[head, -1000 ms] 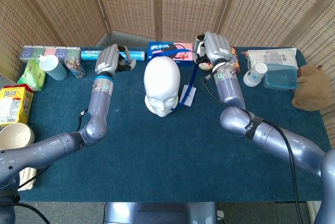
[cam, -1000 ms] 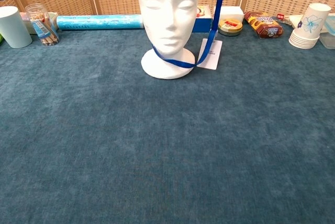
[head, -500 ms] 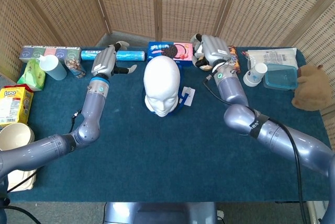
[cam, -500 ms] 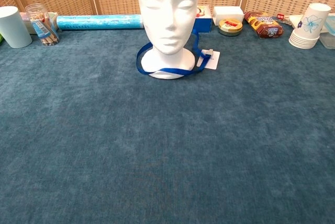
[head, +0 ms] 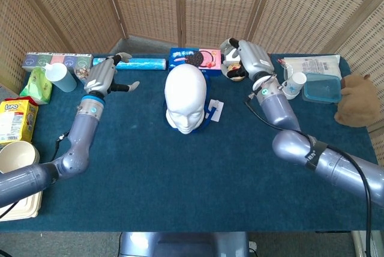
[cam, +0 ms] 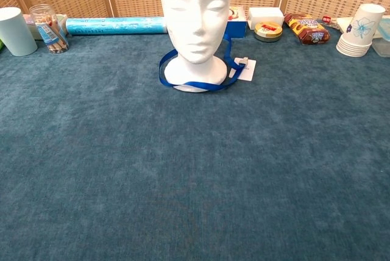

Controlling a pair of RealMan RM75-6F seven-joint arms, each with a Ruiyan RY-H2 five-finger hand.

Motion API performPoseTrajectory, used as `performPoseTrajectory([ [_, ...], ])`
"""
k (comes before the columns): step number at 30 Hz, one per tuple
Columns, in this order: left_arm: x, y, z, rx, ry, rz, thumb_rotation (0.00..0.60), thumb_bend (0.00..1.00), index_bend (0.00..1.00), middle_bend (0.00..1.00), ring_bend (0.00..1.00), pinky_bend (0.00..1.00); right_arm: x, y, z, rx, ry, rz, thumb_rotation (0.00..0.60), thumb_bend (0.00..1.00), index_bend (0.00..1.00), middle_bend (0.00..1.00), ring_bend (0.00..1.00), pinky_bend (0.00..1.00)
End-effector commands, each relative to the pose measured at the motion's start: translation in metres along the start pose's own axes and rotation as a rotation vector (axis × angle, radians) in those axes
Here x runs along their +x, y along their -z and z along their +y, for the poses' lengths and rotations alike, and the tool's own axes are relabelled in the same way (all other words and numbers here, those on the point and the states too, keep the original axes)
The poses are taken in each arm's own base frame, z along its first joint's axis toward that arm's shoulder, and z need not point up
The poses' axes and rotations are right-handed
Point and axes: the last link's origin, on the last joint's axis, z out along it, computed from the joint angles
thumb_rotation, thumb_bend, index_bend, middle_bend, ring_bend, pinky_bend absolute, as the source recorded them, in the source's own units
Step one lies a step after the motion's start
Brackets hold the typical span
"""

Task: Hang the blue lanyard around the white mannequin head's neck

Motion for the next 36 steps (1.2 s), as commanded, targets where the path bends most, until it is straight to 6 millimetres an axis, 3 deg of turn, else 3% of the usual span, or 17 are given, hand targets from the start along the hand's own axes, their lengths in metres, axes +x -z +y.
performPoseTrajectory([
  [1,0.009,0.015,-0.019,-0.003,-0.002,-0.002,0.508,0.23,0.20,0.25,0.16,0.30,0.014,0.028,0.010,0.078,-0.113,0.082,0.542,0.44,0.30,0.35,0.34,0.38],
  [11,0.028,0.078,-0.080,0.004,-0.043,-0.051,0.505,0.23,0.21,0.25,0.16,0.30,0.016,0.100,0.057,0.141,-0.149,0.169,0.543,0.44,0.33,0.37,0.36,0.38],
  [23,0.038,0.181,-0.154,0.013,-0.105,-0.041,0.509,0.23,0.29,0.25,0.16,0.29,-0.004,0.188,0.105,0.128,-0.032,0.187,0.543,0.43,0.37,0.42,0.40,0.39],
  [36,0.043,0.240,-0.187,0.015,-0.143,0.023,0.511,0.23,0.37,0.30,0.21,0.30,-0.017,0.258,0.155,0.017,0.166,0.207,0.546,0.43,0.42,0.46,0.45,0.41],
])
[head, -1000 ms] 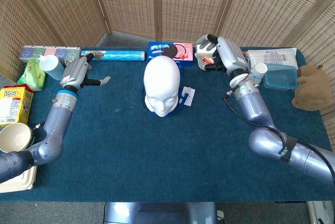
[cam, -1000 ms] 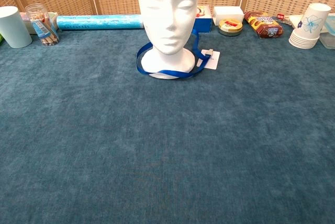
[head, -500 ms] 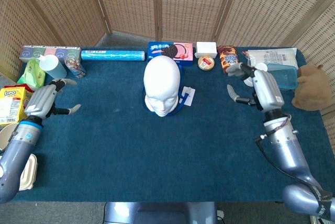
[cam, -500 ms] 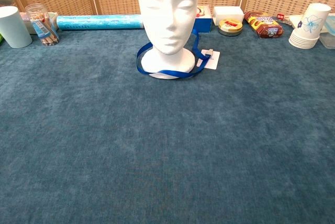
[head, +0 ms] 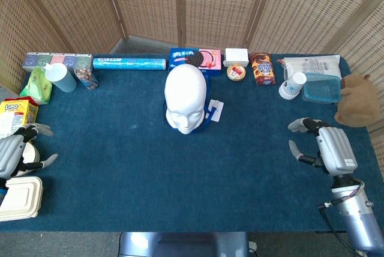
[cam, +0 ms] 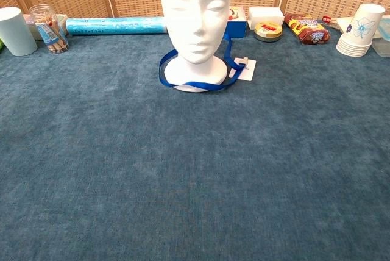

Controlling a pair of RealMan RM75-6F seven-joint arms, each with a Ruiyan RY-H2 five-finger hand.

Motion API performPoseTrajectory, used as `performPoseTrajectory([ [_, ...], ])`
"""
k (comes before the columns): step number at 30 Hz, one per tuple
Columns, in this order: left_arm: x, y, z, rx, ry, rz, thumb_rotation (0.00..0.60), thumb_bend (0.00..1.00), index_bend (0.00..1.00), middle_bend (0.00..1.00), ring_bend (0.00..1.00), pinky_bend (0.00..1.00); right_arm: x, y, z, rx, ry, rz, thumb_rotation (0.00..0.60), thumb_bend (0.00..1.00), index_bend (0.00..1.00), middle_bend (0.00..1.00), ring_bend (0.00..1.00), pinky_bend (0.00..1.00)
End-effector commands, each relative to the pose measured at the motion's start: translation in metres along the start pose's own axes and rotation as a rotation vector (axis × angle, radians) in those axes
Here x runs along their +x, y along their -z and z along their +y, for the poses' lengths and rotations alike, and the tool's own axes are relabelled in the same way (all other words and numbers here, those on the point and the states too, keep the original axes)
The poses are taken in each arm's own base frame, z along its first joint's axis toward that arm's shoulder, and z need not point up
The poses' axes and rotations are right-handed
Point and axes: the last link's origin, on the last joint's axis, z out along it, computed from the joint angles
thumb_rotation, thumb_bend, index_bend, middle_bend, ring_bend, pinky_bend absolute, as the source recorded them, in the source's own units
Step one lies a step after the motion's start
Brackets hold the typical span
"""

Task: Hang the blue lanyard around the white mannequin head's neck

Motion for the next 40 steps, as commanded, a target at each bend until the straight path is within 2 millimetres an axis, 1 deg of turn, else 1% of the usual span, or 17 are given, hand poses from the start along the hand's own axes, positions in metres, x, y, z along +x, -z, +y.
performPoseTrajectory([
  [1,-0.002,0.015,-0.006,-0.001,-0.011,0.028,0.511,0.23,0.37,0.30,0.21,0.30,-0.002,0.021,0.014,-0.036,0.091,0.012,0.545,0.43,0.42,0.47,0.46,0.41],
  [2,-0.003,0.024,-0.008,-0.002,-0.021,0.048,0.510,0.23,0.38,0.31,0.21,0.30,-0.003,0.031,0.020,-0.060,0.138,0.014,0.546,0.43,0.42,0.47,0.46,0.42],
  [7,-0.006,0.039,-0.011,0.001,-0.039,0.077,0.507,0.23,0.38,0.31,0.22,0.29,-0.008,0.047,0.028,-0.091,0.185,0.012,0.544,0.43,0.42,0.47,0.46,0.42],
  [10,-0.009,0.054,-0.011,0.011,-0.021,0.077,0.506,0.23,0.38,0.31,0.22,0.30,-0.008,0.061,0.037,-0.130,0.267,0.033,0.545,0.43,0.42,0.47,0.46,0.42],
  [12,-0.009,0.066,-0.011,0.014,-0.037,0.080,0.505,0.23,0.38,0.32,0.22,0.29,-0.008,0.075,0.042,-0.162,0.298,0.033,0.544,0.43,0.42,0.47,0.46,0.42],
  [17,-0.013,0.079,-0.009,0.015,-0.041,0.069,0.507,0.23,0.39,0.32,0.23,0.29,-0.010,0.094,0.048,-0.198,0.322,0.012,0.544,0.43,0.42,0.47,0.45,0.40],
  [24,-0.013,0.086,-0.006,0.010,-0.036,0.069,0.509,0.23,0.40,0.32,0.23,0.29,-0.008,0.105,0.051,-0.218,0.313,0.016,0.545,0.43,0.42,0.47,0.45,0.40],
  [32,-0.010,0.086,-0.005,0.018,-0.032,0.073,0.506,0.23,0.40,0.32,0.23,0.29,-0.005,0.106,0.049,-0.199,0.308,0.038,0.545,0.43,0.42,0.47,0.44,0.40],
  [40,-0.005,0.087,-0.004,0.032,-0.031,0.085,0.509,0.23,0.40,0.32,0.23,0.30,-0.004,0.110,0.052,-0.205,0.288,0.051,0.544,0.43,0.42,0.47,0.44,0.40],
])
